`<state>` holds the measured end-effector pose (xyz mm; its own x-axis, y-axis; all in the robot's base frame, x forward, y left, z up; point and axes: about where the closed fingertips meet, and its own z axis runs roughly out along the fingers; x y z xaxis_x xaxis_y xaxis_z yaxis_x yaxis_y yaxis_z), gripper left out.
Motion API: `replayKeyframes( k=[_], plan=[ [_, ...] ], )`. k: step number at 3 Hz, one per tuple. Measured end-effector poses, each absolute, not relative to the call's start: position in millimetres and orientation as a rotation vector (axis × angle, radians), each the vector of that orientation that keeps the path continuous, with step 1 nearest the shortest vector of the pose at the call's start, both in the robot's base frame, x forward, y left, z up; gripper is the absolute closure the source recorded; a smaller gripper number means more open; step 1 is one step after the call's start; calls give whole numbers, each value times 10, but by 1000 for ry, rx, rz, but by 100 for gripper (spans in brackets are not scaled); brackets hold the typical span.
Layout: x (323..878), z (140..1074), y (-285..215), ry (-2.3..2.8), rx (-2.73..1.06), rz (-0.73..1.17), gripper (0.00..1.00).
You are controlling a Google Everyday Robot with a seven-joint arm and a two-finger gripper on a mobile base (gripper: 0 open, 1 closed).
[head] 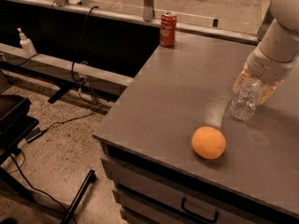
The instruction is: Move water bottle near coke can
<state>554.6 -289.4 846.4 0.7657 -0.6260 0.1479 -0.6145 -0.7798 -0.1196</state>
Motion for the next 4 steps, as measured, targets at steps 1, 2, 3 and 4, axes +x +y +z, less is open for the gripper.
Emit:
replayKeyframes(
  k=[1, 2, 3, 4],
  plan=[
    [5546, 8453, -2895, 1012, -2889, -275, 100],
    [5692, 8554, -2858, 913, -2793, -314, 100],
    [5929, 8763, -2773, 762, -2627, -336, 100],
    [6183, 8988, -2633, 688, -2462, -344, 100]
  ],
)
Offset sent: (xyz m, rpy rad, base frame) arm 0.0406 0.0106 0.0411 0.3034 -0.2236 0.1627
